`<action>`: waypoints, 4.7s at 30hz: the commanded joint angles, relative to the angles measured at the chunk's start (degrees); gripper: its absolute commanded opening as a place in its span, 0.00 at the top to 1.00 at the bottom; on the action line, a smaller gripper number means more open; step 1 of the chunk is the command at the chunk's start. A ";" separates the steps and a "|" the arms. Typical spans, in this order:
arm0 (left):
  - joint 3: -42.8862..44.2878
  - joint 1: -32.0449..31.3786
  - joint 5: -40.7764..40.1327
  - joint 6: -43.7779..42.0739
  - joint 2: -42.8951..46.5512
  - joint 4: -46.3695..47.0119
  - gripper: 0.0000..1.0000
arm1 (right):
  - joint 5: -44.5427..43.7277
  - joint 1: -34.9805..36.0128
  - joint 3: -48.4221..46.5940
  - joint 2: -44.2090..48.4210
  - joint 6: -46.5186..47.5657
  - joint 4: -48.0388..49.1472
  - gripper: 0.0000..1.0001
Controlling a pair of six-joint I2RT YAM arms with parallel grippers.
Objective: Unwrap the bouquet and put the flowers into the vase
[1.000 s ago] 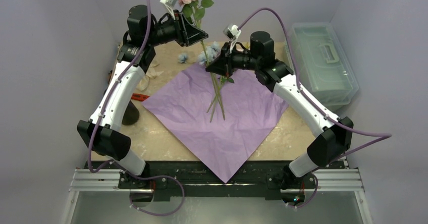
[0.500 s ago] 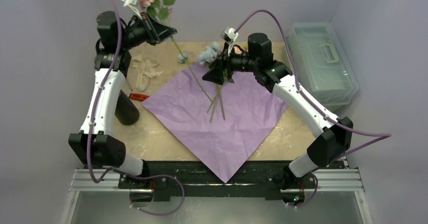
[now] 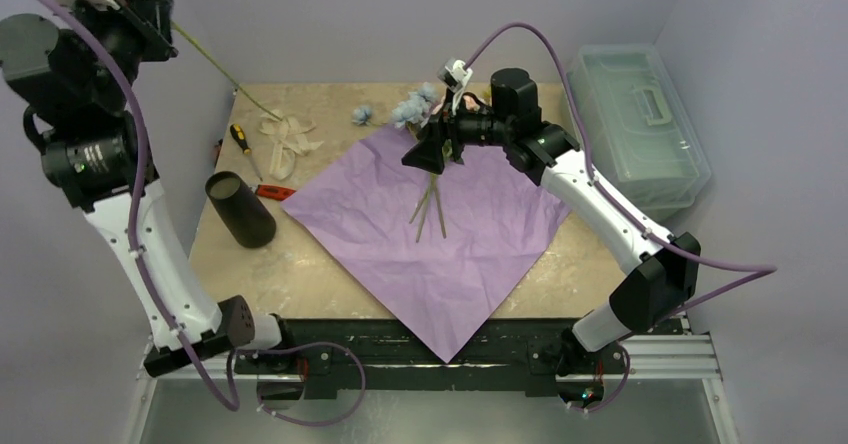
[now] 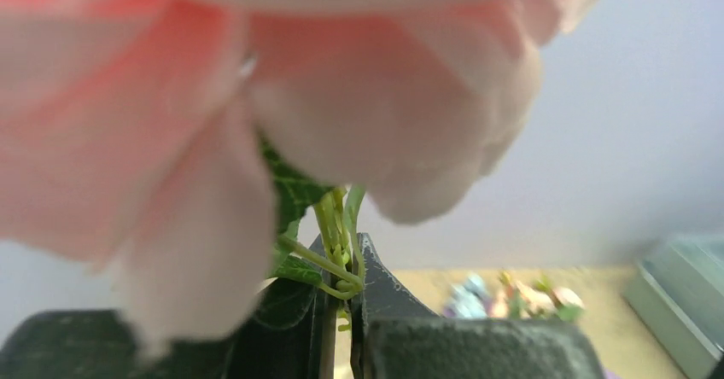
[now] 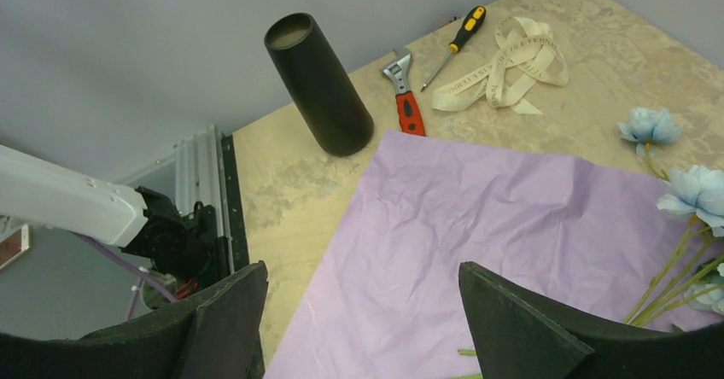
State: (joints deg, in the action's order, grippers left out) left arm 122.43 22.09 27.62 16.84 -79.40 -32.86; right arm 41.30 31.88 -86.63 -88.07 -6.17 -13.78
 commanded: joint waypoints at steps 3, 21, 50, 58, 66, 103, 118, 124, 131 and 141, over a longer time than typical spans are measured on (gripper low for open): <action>8.60 0.02 -22.17 -14.97 3.60 -9.66 1.00 | -0.29 0.20 0.04 2.23 2.19 -1.74 0.14; 5.53 -0.02 -23.02 -19.36 4.05 -24.85 1.00 | -0.34 0.14 3.03 3.51 4.72 -1.96 0.13; -28.60 -0.02 -21.16 -18.03 5.87 -14.23 0.59 | -4.79 -0.62 6.00 4.13 2.60 -1.41 0.11; -28.73 -0.01 -19.54 -17.28 9.07 -22.66 0.39 | -5.51 -1.36 5.78 3.30 1.53 -2.08 0.11; -24.77 -0.01 -8.08 -26.24 10.96 -31.80 0.34 | -7.75 -1.73 5.45 1.68 -0.28 -2.48 0.13; -29.18 -13.68 4.83 -31.60 8.42 -29.90 0.35 | -31.48 -3.79 -18.96 -37.28 3.16 -8.33 0.52; -30.33 -13.88 3.27 -28.17 7.33 -26.34 0.36 | -26.50 -3.94 -19.81 -41.65 2.93 -7.26 0.61; -30.64 -13.94 3.15 -27.47 6.82 -25.07 0.36 | -26.18 -3.94 -18.76 -43.03 2.84 -8.04 0.64; -30.24 -14.06 5.72 -23.66 5.28 -22.55 0.38 | -21.53 -4.00 -18.75 -41.29 1.63 -7.74 0.81; -30.39 -14.06 9.55 -17.59 4.56 -17.38 0.38 | -16.48 -4.34 -17.31 -33.73 -6.24 -3.34 1.00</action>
State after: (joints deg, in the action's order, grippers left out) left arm 91.96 8.43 33.87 -4.95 -74.81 -54.78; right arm 20.60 27.83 -104.12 -130.10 -7.51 -22.17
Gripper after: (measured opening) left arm 0.619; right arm 0.038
